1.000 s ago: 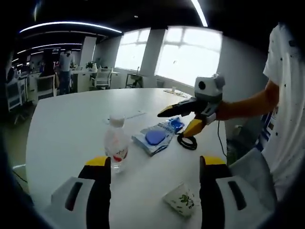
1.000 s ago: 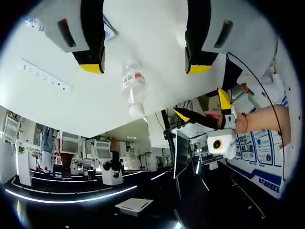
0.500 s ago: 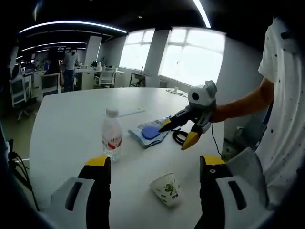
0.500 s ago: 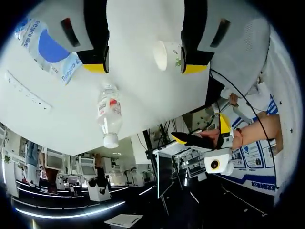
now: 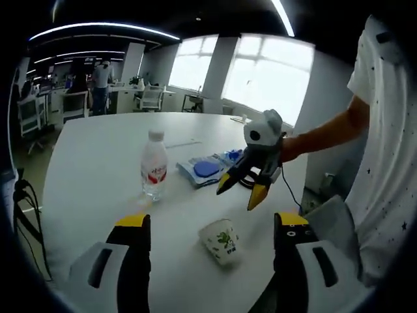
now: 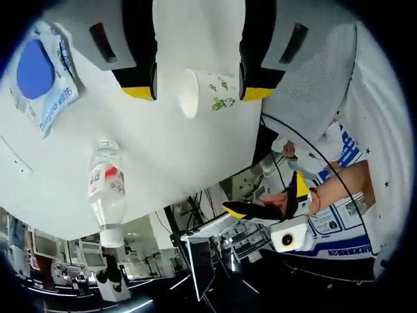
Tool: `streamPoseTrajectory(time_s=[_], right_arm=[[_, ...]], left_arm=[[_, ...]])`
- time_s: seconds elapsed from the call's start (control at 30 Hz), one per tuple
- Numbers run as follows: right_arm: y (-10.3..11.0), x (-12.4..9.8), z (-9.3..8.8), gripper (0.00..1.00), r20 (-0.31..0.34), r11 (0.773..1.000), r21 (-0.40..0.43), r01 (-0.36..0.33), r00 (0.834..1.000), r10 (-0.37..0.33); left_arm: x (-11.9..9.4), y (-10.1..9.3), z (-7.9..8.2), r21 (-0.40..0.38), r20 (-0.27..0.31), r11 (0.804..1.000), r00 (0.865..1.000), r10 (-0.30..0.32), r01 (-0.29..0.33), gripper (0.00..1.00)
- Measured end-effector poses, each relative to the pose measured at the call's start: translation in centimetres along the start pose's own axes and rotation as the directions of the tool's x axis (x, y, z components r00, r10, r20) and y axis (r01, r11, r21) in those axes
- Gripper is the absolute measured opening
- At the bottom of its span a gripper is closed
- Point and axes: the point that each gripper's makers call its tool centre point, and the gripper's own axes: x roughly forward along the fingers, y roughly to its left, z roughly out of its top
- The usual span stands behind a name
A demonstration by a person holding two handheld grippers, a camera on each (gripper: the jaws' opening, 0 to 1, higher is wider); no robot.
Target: Arrange the tabletop items into an orderly group along one side of the table until the central work area is clear of visible clutter.
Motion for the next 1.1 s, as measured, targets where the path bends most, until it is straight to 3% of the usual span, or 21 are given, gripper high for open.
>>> streamPoseTrajectory(time_s=[0.3,0.53,0.97,1.1], right_arm=[[0.6,2.0,-0.4,0.28,-0.071,0.99,0.012,-0.143,0.987,0.143],[0.6,3.1,-0.6,0.24,-0.102,0.972,0.073,-0.221,0.968,0.228],[0.2,4.0,-1.6,0.17,-0.137,0.943,0.143,-0.301,0.937,0.32],[0.4,3.9,-2.0,0.1,-0.149,0.931,0.163,-0.327,0.924,0.351]], left_arm=[[-0.4,0.1,-0.7,-0.026,0.014,0.999,1.0,0.02,-0.02,0.78],[-0.7,0.5,-1.0,-0.045,0.023,0.998,0.999,0.034,-0.033,0.78],[-0.7,0.9,-1.3,-0.059,0.031,0.997,0.998,0.051,-0.049,0.77],[-0.6,0.8,-1.5,-0.069,0.03,0.996,0.998,0.055,-0.052,0.77]])
